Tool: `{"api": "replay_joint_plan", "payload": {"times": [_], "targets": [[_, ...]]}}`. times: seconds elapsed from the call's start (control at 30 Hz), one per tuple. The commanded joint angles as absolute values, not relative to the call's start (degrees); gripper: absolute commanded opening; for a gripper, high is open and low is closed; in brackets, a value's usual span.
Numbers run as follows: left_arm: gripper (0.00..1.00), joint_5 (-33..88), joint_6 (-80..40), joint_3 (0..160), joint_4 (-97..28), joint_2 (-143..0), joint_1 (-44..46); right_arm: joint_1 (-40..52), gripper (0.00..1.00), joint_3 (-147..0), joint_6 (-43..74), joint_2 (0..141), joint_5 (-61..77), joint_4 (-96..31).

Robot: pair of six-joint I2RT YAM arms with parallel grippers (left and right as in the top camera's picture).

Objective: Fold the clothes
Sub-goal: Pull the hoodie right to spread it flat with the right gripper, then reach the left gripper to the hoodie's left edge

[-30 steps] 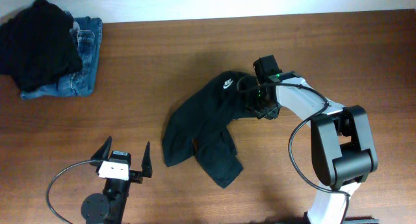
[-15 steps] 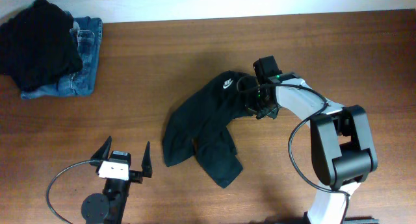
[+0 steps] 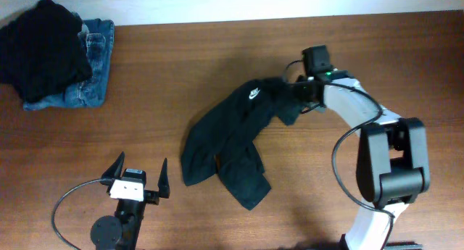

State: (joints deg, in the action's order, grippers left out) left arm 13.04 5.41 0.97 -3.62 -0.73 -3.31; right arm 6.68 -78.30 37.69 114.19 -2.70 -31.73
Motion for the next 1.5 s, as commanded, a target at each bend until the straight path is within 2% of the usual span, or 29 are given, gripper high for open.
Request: {"api": "replay_joint_plan", "payload": {"times": [0.0, 0.23, 0.47, 0.63, 0.9, 1.47], "targets": [[0.99, 12.6, 6.1, 0.6, -3.5, -0.3, -3.0, 1.7, 0.04, -79.3, 37.8, 114.6, -11.2, -29.8], [0.99, 12.6, 6.1, 0.6, -3.5, -0.3, -3.0, -2.4, 0.04, -78.9, 41.7, 114.7, -16.0, -30.3], [0.99, 12.6, 6.1, 0.6, -3.5, -0.3, -3.0, -2.7, 0.04, -78.9, 42.9, 114.7, -18.7, -31.0], [0.99, 12.6, 6.1, 0.6, -3.5, -0.3, -3.0, -2.7, 0.04, -78.9, 54.2, 114.7, -27.5, -36.1], [0.99, 12.6, 6.1, 0.6, -3.5, -0.3, -3.0, -2.8, 0.04, -78.9, 63.6, 114.7, -33.1, -42.5], [0.99, 12.6, 6.1, 0.6, -3.5, -0.3, -3.0, -2.8, 0.06, -78.9, 63.9, 114.7, -30.9, -41.5]]}}
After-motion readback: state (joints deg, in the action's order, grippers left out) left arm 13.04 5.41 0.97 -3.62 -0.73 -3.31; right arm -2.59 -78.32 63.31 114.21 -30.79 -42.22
